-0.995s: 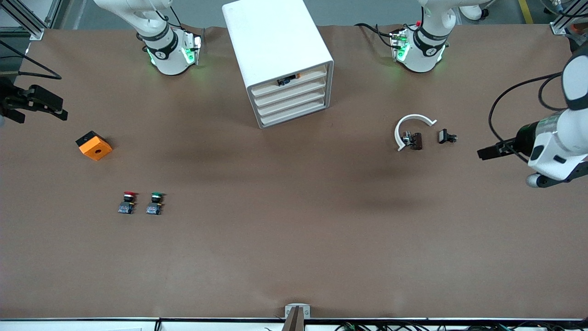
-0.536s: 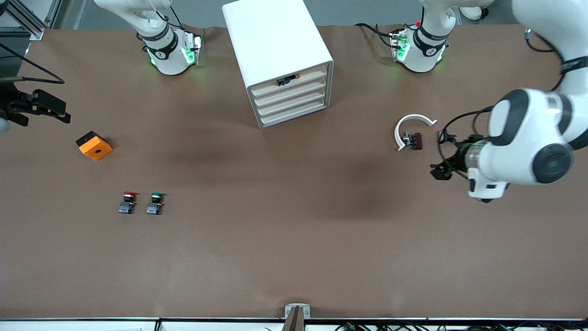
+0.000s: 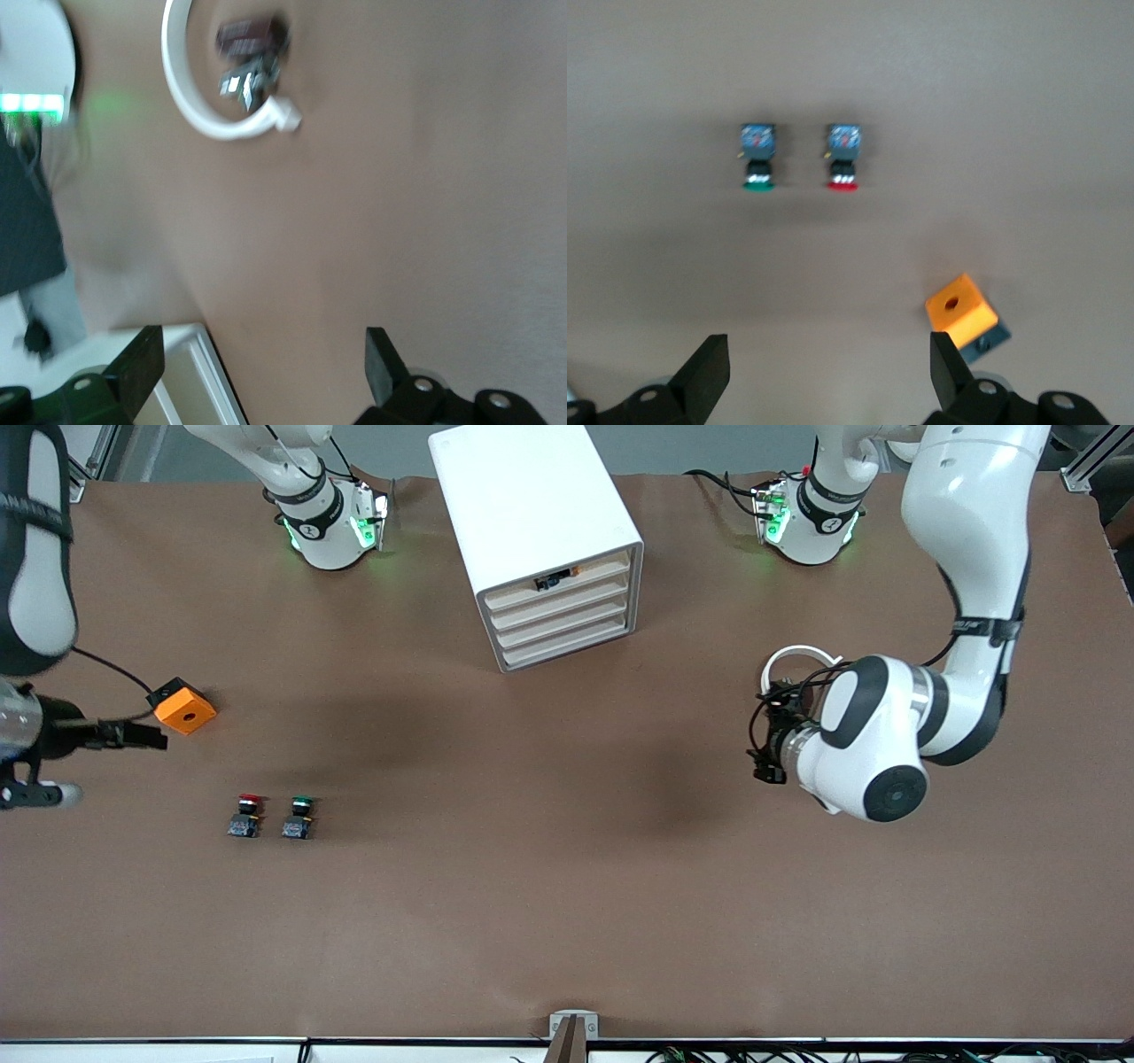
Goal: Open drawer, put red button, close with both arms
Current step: 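Pull the drawer open with the left gripper while the right gripper grasps the button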
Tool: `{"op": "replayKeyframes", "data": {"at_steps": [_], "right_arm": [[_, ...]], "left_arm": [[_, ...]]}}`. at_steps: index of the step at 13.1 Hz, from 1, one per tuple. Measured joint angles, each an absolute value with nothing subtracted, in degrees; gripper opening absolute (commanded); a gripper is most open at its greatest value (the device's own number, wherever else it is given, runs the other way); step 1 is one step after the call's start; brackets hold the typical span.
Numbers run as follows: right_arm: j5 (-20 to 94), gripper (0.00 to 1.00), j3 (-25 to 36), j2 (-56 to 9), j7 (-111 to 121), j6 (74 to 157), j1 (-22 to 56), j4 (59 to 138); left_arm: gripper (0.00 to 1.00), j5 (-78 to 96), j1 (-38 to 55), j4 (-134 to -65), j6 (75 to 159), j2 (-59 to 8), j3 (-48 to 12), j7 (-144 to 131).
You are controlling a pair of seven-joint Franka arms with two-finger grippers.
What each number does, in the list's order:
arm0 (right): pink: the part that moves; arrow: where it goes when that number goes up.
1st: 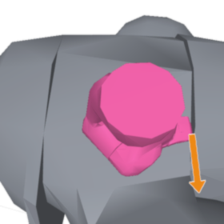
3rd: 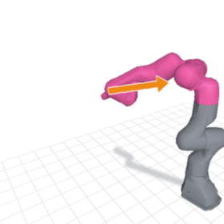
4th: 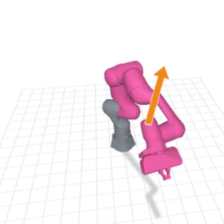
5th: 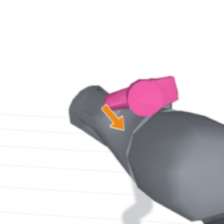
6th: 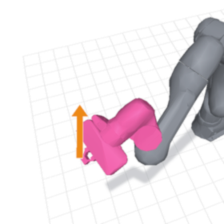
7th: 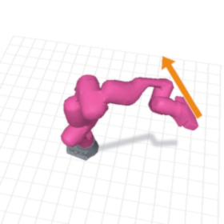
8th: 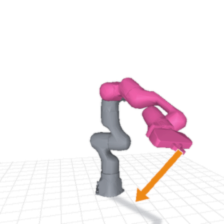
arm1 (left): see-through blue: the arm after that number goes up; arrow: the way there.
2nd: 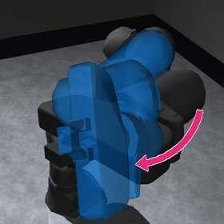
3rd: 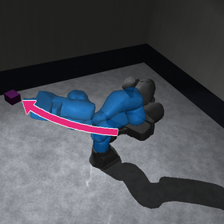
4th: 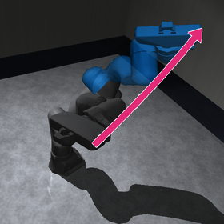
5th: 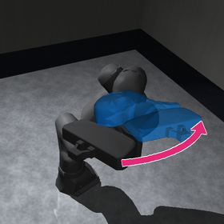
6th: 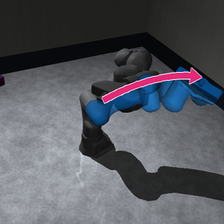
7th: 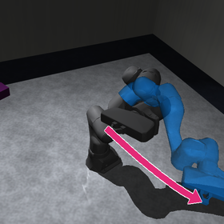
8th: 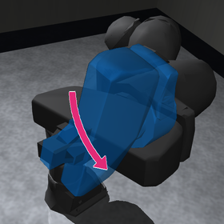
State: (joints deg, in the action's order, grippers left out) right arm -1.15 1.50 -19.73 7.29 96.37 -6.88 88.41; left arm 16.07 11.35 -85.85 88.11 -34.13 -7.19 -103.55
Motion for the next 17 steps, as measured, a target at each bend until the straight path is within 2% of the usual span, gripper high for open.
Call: {"op": "replayKeyframes", "data": {"at_steps": [5,8,16,17], "right_arm": [[-1.3,1.0,1.4,-25.6,7.4,113.6,-7.3,97.4],[-1.3,1.0,1.5,-29.9,7.4,122.3,-7.4,98.3],[-1.3,1.0,1.1,-38.7,7.4,134.5,-7.3,98.5],[-1.3,0.89,1.1,-39.2,7.4,134.7,-7.3,98.6]], "left_arm": [[1.0,32.1,15.1,-85.2,88.0,-36.6,-7.2,-110.1],[1.0,36.8,17.6,-85.2,87.7,-37.7,-7.3,-114.3],[1.0,47.1,26.1,-84.9,87.7,-43.3,-7.3,-118.1],[1.0,48.1,27.1,-84.9,87.7,-44.0,-7.3,-118.1]]}}
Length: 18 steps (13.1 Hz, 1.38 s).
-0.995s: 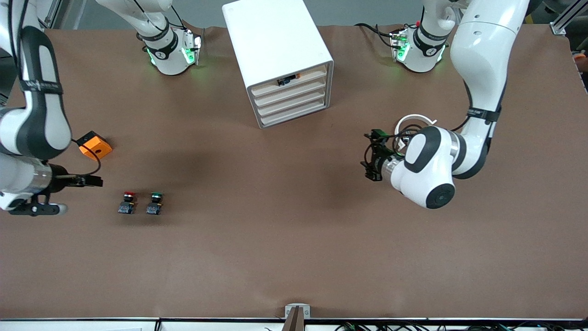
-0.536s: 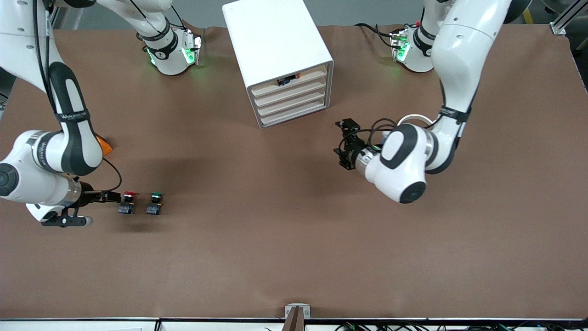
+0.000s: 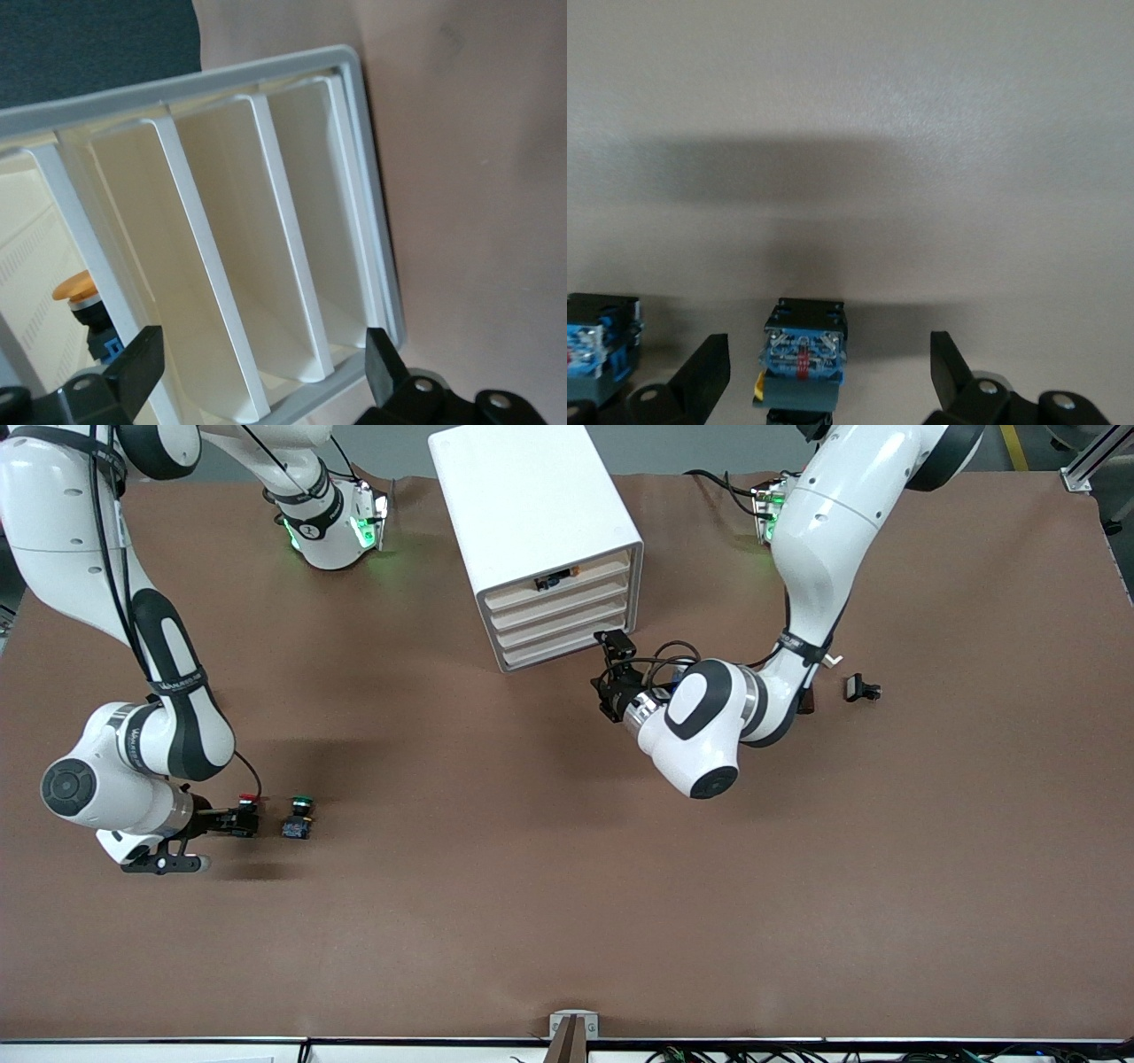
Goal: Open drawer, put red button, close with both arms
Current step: 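Pull the drawer open with the left gripper while the right gripper grasps the button, then carry the red button to the drawer while the left gripper withdraws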
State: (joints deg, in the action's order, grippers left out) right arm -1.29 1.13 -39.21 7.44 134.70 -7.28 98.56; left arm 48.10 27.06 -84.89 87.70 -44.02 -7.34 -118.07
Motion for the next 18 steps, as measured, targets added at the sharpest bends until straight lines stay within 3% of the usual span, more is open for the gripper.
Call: {"op": "replayKeyframes", "data": {"at_steps": [3,6,11,14,18], "right_arm": [[-1.3,0.54,1.1,-39.5,7.4,134.7,-7.3,98.8],[-1.3,0.34,1.1,-39.5,7.4,134.7,-7.3,98.8],[-1.3,0.33,0.9,-39.0,7.1,133.4,-7.2,98.4],[-1.3,0.33,0.6,-34.8,6.7,123.4,-6.6,96.1],[-1.3,0.32,0.4,-27.2,-0.5,110.4,-3.6,94.9]], "left_arm": [[0.98,48.9,30.3,-84.7,87.7,-44.6,-7.3,-120.7],[0.86,49.3,31.6,-84.6,87.0,-44.8,-7.3,-124.7],[0.67,49.9,32.6,-84.6,85.2,-47.3,-7.3,-130.0],[0.63,50.2,33.3,-84.6,84.8,-47.9,-7.3,-132.3],[0.32,50.9,33.4,-84.4,84.0,-47.9,-7.3,-133.3]]}}
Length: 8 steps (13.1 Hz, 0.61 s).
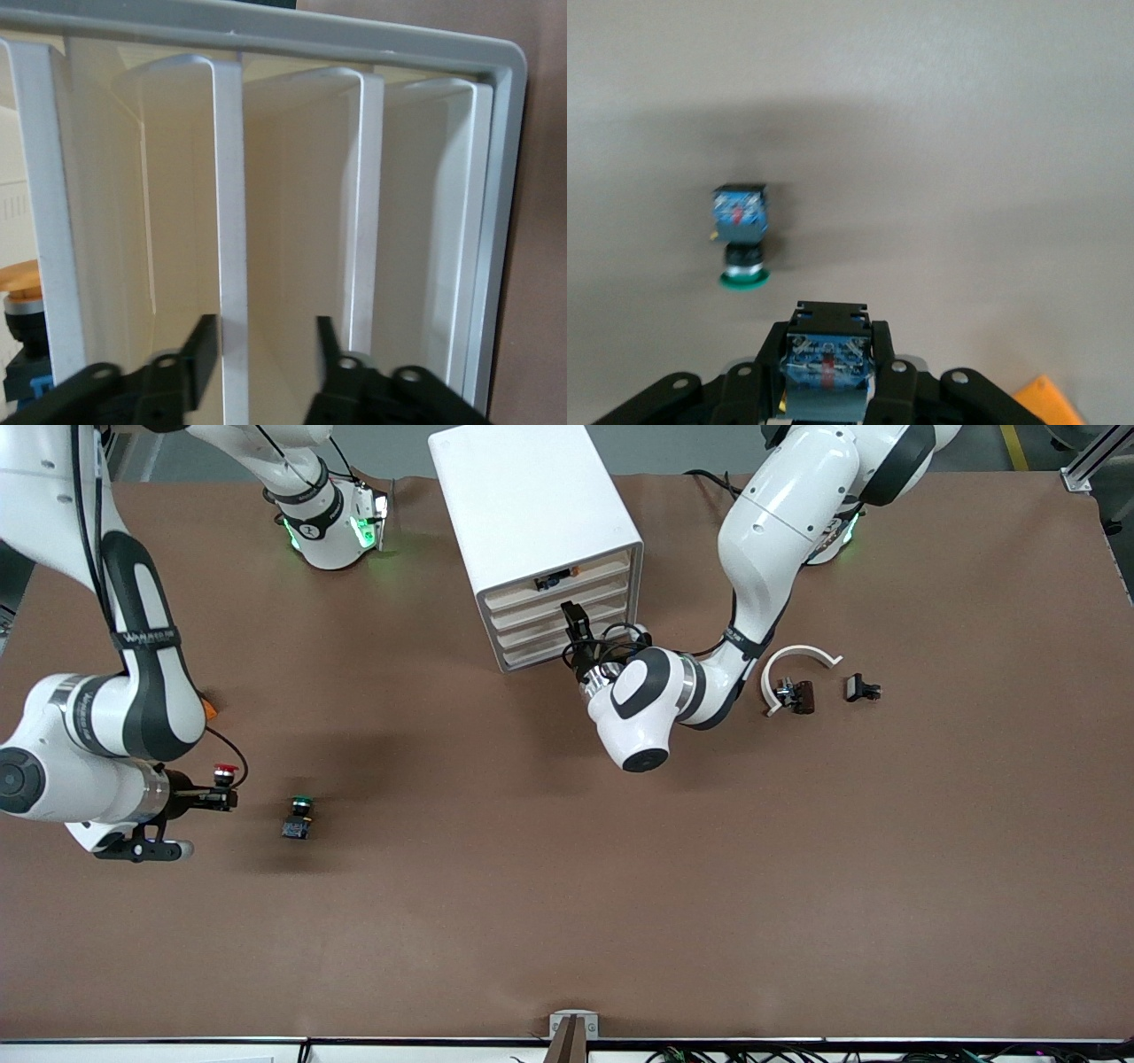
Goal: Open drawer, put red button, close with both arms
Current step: 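Carry the red button to the drawer while the left gripper withdraws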
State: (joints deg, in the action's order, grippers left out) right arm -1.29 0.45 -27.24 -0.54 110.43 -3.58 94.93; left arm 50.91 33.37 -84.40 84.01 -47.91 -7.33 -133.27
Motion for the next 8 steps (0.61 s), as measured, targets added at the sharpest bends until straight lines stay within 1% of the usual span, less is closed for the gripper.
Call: {"op": "replayKeyframes", "data": {"at_steps": [1,2,4,8], "right_arm": [[-1.3,0.32,0.4,-25.9,-2.7,108.1,-2.6,94.9],[-1.3,0.32,0.4,-24.6,-5.1,105.9,-1.6,94.9],[-1.3,0.32,0.3,-22.3,-10.9,101.7,1.0,94.9],[-1.3,0.32,0.0,-18.6,-25.2,94.7,8.4,94.9]], "left_arm": [[0.25,51.2,33.4,-84.4,84.0,-47.9,-7.3,-133.6],[0.12,51.6,33.4,-84.4,83.8,-47.9,-7.3,-134.0],[0.02,52.5,33.6,-84.0,82.7,-47.9,-7.4,-134.8],[0.01,52.5,33.5,-83.8,82.7,-47.9,-7.1,-134.8]]}}
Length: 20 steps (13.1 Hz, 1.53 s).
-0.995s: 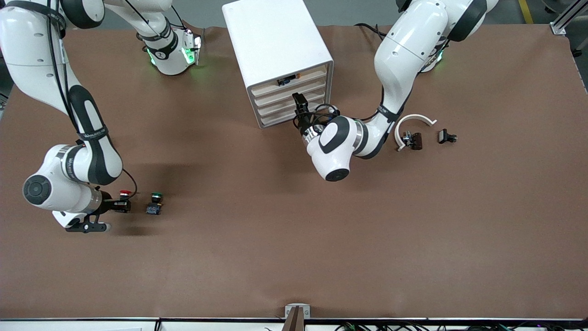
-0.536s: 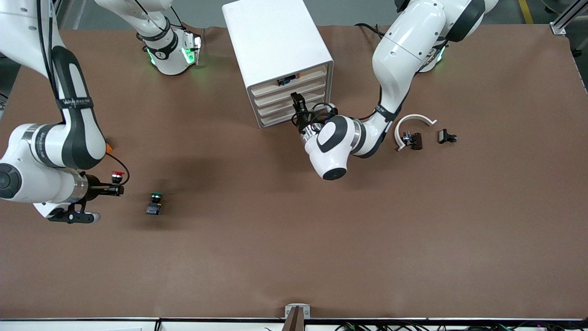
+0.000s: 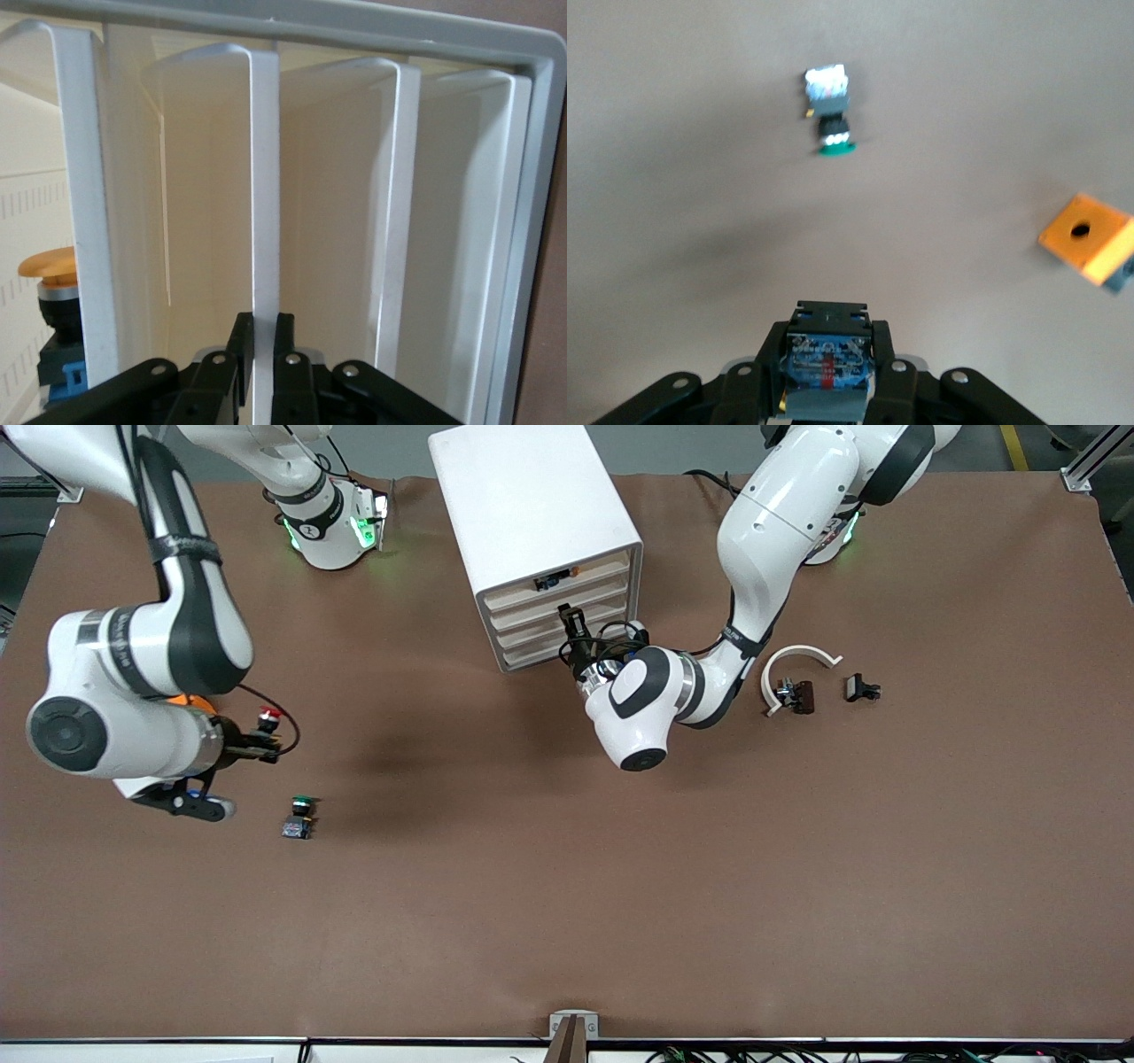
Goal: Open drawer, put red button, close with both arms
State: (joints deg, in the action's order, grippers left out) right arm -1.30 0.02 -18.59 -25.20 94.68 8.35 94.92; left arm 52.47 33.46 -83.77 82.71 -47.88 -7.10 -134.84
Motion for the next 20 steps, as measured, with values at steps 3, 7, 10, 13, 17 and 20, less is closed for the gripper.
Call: {"op": "replayKeyframes", "data": {"at_steps": [3,7,10,13,17,20], "right_arm": [[-1.3,0.32,-0.1,-17.2,-38.1,90.8,14.7,94.3],[-1.2,0.31,-0.2,-17.1,-52.8,88.6,21.9,92.6],[-0.8,0.28,-0.3,-17.1,-66.6,88.6,28.7,91.7],[6.7,0.29,-0.4,-17.2,-78.7,88.9,33.9,89.5],[13.5,0.3,-0.3,-19.1,-88.5,95.1,35.5,88.0],[13.6,0.31,-0.4,-22.6,-98.8,101.8,41.3,87.8]], "left_arm": [[0.01,52.4,31.2,-82.6,82.8,-47.9,-6.3,-134.8],[0.02,52.1,25.4,-80.6,83.1,-47.9,-5.8,-134.5],[0.89,52.1,22.6,-79.8,83.6,-48.0,-5.8,-134.4],[1.0,52.1,20.9,-78.3,83.4,-48.0,-5.8,-133.5],[1.0,52.1,20.3,-75.3,83.4,-47.9,-2.5,-130.7],[1.0,52.1,20.1,-72.3,83.3,-47.2,4.7,-120.2]]}}
